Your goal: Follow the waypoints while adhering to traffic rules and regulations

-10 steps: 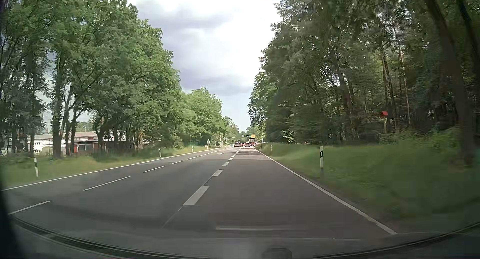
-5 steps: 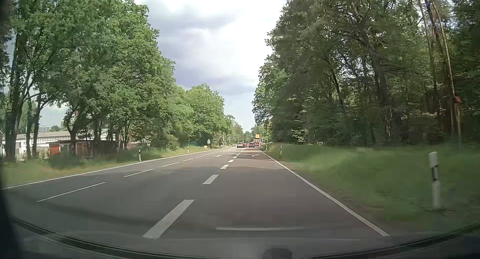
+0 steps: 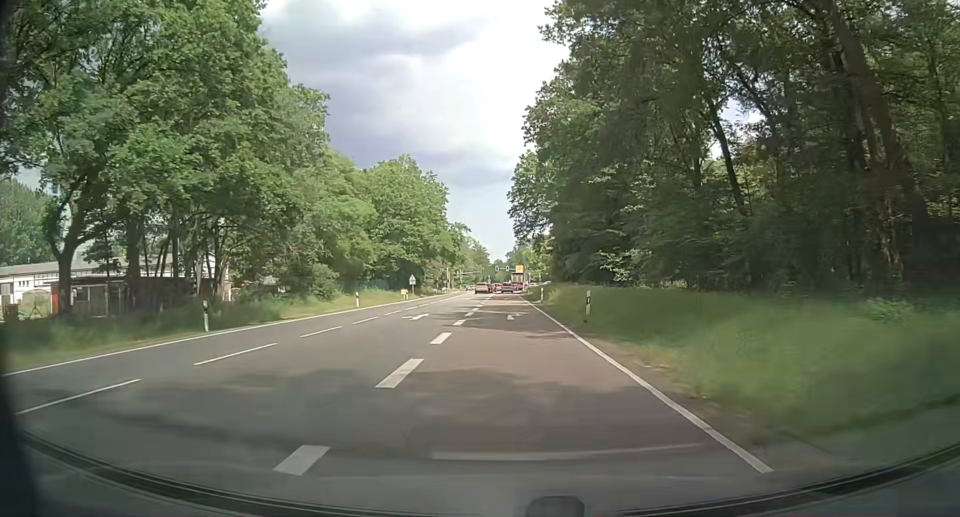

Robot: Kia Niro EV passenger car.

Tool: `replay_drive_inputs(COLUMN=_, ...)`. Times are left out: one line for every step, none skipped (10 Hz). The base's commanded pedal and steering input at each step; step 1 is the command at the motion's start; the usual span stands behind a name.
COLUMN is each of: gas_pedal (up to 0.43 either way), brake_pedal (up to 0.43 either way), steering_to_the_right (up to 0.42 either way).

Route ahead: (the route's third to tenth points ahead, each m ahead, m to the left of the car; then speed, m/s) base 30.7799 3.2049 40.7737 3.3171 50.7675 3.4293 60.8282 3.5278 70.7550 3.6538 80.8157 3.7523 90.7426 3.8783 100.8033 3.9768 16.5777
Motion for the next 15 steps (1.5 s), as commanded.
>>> replay_drive_inputs(gas_pedal=0.0, brake_pedal=0.159, steering_to_the_right=-0.002)
replay_drive_inputs(gas_pedal=0.0, brake_pedal=0.165, steering_to_the_right=-0.002)
replay_drive_inputs(gas_pedal=0.0, brake_pedal=0.165, steering_to_the_right=-0.002)
replay_drive_inputs(gas_pedal=0.0, brake_pedal=0.171, steering_to_the_right=-0.002)
replay_drive_inputs(gas_pedal=0.0, brake_pedal=0.177, steering_to_the_right=-0.001)
replay_drive_inputs(gas_pedal=0.0, brake_pedal=0.183, steering_to_the_right=-0.001)
replay_drive_inputs(gas_pedal=0.0, brake_pedal=0.183, steering_to_the_right=-0.001)
replay_drive_inputs(gas_pedal=0.0, brake_pedal=0.195, steering_to_the_right=-0.001)
replay_drive_inputs(gas_pedal=0.0, brake_pedal=0.201, steering_to_the_right=-0.001)
replay_drive_inputs(gas_pedal=0.0, brake_pedal=0.207, steering_to_the_right=-0.001)
replay_drive_inputs(gas_pedal=0.0, brake_pedal=0.213, steering_to_the_right=0.0)
replay_drive_inputs(gas_pedal=0.0, brake_pedal=0.22, steering_to_the_right=-0.001)
replay_drive_inputs(gas_pedal=0.0, brake_pedal=0.213, steering_to_the_right=0.0)
replay_drive_inputs(gas_pedal=0.0, brake_pedal=0.213, steering_to_the_right=-0.001)
replay_drive_inputs(gas_pedal=0.0, brake_pedal=0.213, steering_to_the_right=-0.001)
